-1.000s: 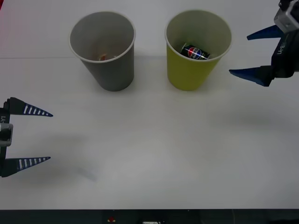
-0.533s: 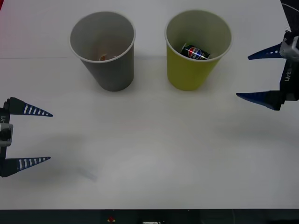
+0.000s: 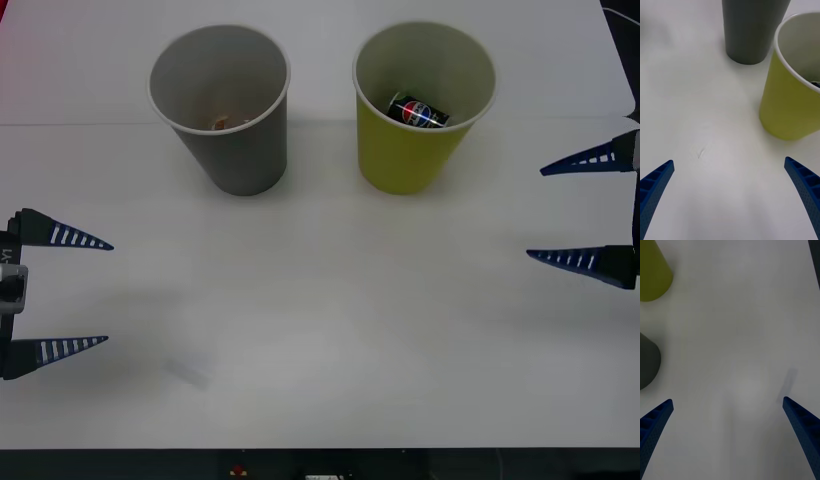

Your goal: Put the can into the green bin and the plastic bottle into the gray bin

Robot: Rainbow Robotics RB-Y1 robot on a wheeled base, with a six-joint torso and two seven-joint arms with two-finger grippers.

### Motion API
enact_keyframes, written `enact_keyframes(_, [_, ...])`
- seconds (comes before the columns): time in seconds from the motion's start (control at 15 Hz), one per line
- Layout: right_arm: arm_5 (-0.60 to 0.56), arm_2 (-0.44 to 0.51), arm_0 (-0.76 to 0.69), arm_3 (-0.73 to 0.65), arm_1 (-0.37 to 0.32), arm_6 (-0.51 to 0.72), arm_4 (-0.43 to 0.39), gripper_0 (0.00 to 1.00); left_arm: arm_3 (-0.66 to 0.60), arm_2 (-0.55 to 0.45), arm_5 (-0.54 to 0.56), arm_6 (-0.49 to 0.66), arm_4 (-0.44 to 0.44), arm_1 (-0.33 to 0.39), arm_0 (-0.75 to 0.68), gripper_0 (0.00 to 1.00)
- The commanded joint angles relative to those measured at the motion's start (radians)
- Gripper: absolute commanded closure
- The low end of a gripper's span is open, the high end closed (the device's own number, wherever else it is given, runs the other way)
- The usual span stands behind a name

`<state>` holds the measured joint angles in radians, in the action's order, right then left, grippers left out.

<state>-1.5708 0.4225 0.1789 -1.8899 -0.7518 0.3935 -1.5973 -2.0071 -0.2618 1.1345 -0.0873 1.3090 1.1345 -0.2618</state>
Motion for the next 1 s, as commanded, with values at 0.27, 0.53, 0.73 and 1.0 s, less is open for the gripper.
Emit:
enact_keyframes(0.27, [0.0,0.022,-0.067,-0.015,-0.037,-0.064,0.042,0.0,0.0,0.0,0.0,0.0,0.0,0.0,0.0,0.0])
enact_keyframes(0.53, [0.0,0.024,-0.09,-0.02,-0.06,-0.085,0.054,0.0,0.0,0.0,0.0,0.0,0.0,0.0,0.0,0.0])
enact_keyframes(0.73, [0.0,0.024,-0.09,-0.018,-0.072,-0.088,0.057,0.0,0.0,0.0,0.0,0.0,0.0,0.0,0.0,0.0])
enact_keyframes(1.0, [0.0,0.025,-0.09,-0.018,-0.077,-0.084,0.051,0.0,0.0,0.0,0.0,0.0,0.0,0.0,0.0,0.0])
